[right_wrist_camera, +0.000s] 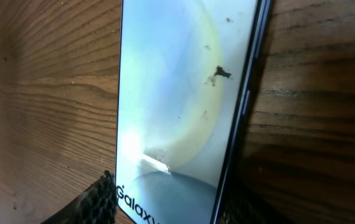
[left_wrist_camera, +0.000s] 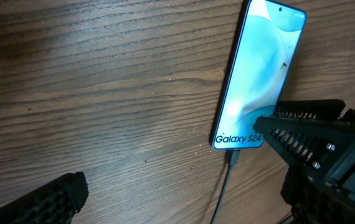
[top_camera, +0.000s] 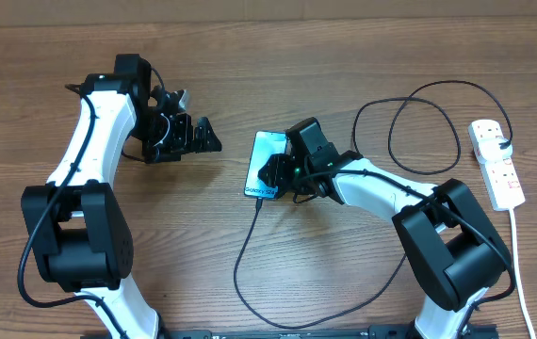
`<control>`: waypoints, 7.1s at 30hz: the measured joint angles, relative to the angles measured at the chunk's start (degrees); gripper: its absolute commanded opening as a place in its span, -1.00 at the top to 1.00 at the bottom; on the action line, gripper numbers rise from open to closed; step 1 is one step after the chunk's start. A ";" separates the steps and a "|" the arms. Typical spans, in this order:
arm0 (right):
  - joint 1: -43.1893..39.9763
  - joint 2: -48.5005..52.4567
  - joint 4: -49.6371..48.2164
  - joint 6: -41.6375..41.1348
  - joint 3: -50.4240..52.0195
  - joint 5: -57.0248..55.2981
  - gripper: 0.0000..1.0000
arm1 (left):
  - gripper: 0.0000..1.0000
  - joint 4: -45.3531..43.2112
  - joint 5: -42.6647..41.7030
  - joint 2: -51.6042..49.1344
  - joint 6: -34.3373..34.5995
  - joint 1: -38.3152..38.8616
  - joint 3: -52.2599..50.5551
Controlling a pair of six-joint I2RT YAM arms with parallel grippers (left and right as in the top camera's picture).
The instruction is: Plug charger to phone and switch on socket
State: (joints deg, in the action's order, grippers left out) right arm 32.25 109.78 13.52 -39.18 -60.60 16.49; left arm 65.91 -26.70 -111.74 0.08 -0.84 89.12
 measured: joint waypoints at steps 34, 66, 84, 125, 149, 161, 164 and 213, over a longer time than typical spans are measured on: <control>0.04 -3.02 6.95 -1.70 -0.57 -8.20 -0.80 | -0.99 -0.02 0.00 0.00 0.00 0.00 0.00; -0.02 -10.51 19.39 -4.33 0.94 -21.88 0.93 | -0.99 -0.04 0.00 0.00 0.00 0.00 0.00; -18.36 -11.10 65.81 1.27 -34.27 -24.81 -0.36 | -0.99 -0.20 0.24 0.00 0.00 0.00 0.00; -67.52 -4.98 56.83 6.05 -37.22 -32.26 -1.00 | -0.99 -0.39 0.22 0.00 0.00 0.00 0.00; -68.13 8.96 54.05 15.02 -37.07 -31.74 -1.00 | -0.99 -0.39 0.22 0.00 0.00 0.00 0.00; -68.26 9.14 42.12 15.98 -29.62 -28.48 -1.00 | -0.99 -0.39 0.22 0.00 0.00 0.00 0.00; -68.26 9.16 41.11 16.39 -28.85 -27.06 -1.00 | -0.99 -0.39 0.22 0.00 0.00 0.00 0.00; -73.53 8.55 39.41 22.80 -26.10 -10.80 -1.00 | -0.99 -0.39 0.22 0.00 0.00 0.00 0.00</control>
State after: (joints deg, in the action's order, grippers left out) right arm -41.28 118.32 52.93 -16.38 -86.70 5.69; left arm 65.52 -26.48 -111.74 0.08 -0.84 89.12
